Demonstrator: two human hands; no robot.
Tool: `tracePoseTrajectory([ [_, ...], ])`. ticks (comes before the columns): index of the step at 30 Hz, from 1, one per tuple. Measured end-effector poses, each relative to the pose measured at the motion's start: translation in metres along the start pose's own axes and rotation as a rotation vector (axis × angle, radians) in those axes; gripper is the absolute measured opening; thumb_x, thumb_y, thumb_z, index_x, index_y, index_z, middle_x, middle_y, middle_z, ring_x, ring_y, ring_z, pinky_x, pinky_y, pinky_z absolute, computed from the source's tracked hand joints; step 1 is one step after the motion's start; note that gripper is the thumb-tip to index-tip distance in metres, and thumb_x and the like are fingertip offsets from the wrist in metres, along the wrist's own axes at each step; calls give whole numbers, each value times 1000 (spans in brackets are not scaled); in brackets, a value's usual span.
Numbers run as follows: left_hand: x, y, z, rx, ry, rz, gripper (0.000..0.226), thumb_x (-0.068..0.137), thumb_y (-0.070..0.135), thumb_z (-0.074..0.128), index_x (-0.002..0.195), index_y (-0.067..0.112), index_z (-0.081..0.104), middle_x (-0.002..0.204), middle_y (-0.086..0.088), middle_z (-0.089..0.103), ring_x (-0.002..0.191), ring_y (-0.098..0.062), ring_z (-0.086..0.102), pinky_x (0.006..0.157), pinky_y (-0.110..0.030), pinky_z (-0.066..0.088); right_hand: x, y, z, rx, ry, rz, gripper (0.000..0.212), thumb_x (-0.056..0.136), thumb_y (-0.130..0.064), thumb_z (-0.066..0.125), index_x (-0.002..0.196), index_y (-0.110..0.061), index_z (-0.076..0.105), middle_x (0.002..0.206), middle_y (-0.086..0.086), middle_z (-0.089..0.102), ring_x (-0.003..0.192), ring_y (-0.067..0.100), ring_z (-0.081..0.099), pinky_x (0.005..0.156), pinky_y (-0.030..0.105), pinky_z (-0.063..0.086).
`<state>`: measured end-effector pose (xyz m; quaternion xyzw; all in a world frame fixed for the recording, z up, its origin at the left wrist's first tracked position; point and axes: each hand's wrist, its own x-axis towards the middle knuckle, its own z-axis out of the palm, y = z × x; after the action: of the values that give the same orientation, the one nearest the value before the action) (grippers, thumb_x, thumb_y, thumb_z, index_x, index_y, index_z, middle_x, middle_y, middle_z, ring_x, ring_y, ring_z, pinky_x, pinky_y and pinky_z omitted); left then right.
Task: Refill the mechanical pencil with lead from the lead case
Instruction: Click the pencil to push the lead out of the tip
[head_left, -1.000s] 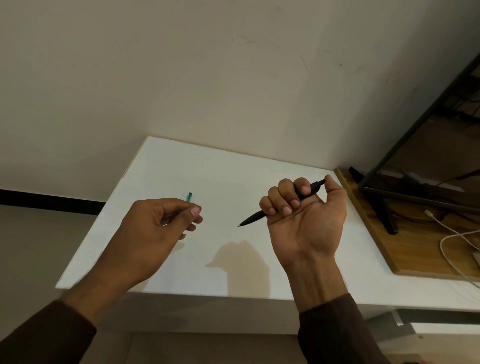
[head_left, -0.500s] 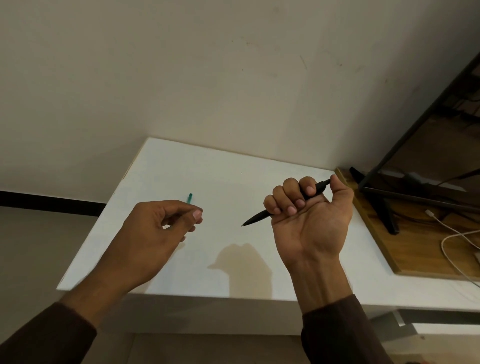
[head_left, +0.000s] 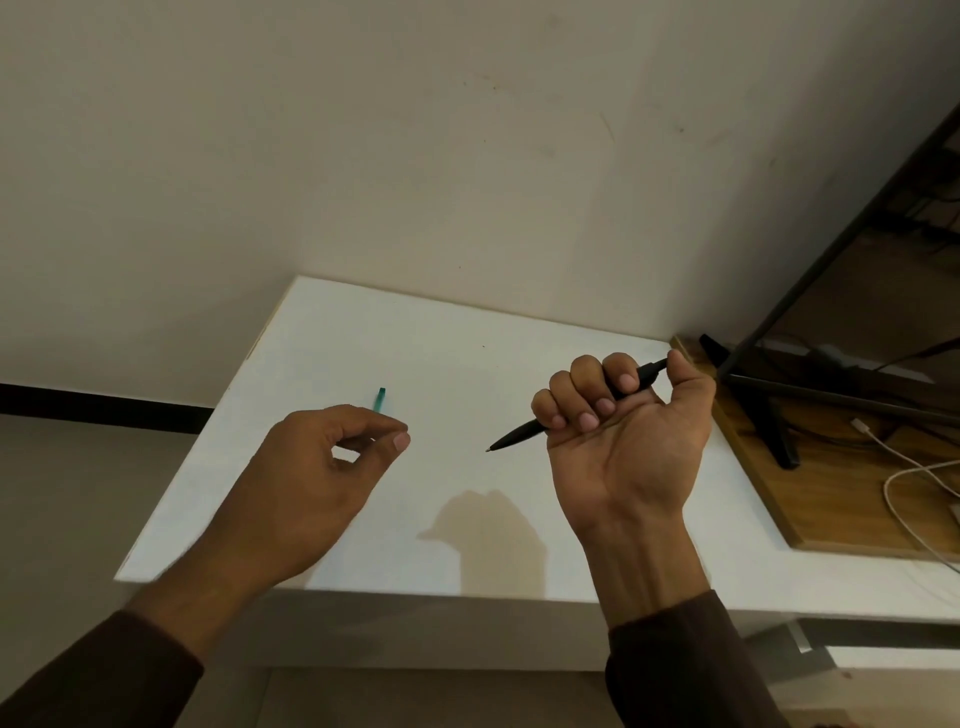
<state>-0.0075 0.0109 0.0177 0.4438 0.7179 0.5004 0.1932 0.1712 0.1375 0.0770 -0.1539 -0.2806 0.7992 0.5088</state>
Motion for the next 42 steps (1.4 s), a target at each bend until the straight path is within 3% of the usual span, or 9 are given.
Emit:
tracePoseTrajectory([
  [4, -4, 0, 6, 117, -37, 33, 22, 87, 47, 64, 104, 37, 71, 101, 32, 63, 91, 18, 59, 73, -4, 41, 0, 0, 0, 0, 0, -2, 42, 95, -46, 35, 65, -17, 35, 59, -1, 22, 48, 15, 23, 50, 32, 25],
  [9, -10, -7, 17, 244, -41, 71, 39, 86, 51, 60, 115, 28, 72, 117, 18, 62, 108, -2, 55, 97, -22, 40, -2, 1, 0, 3, 3, 5, 44, 95, -49, 35, 65, -17, 36, 60, -1, 23, 49, 15, 22, 51, 32, 24],
  [11, -15, -10, 22, 272, -40, 67, 49, 84, 53, 56, 117, 22, 73, 121, 9, 66, 112, -10, 59, 99, -26, 41, -2, 1, 0, 2, 6, 4, 43, 95, -48, 35, 65, -17, 36, 59, -1, 23, 48, 15, 23, 50, 32, 25],
  [14, -22, -15, 30, 342, -34, 72, 40, 88, 44, 67, 119, 19, 74, 127, -1, 70, 118, -23, 64, 101, -36, 46, -1, 1, -1, -4, 12, 3, 42, 95, -46, 35, 65, -17, 36, 58, -1, 23, 47, 15, 23, 49, 31, 25],
  [18, -26, -23, 36, 409, -19, 112, 41, 86, 41, 67, 118, 17, 74, 126, -3, 71, 118, -26, 63, 103, -48, 49, -1, 2, -1, -2, 14, 9, 42, 95, -47, 36, 66, -17, 36, 60, -1, 22, 48, 15, 22, 49, 32, 26],
  [25, -24, -37, 44, 541, -59, 140, 63, 86, 60, 46, 128, 20, 68, 142, -5, 62, 135, -30, 53, 116, -62, 32, -1, 2, -3, -5, 26, 11, 44, 95, -48, 35, 65, -17, 35, 59, -1, 22, 48, 15, 21, 49, 31, 25],
  [42, -21, -43, 51, 668, -69, 209, 63, 88, 65, 40, 133, 27, 64, 148, -2, 57, 139, -28, 49, 117, -62, 30, 0, 3, -5, -25, 48, -2, 45, 95, -49, 34, 64, -16, 35, 58, -1, 22, 46, 15, 20, 47, 31, 24],
])
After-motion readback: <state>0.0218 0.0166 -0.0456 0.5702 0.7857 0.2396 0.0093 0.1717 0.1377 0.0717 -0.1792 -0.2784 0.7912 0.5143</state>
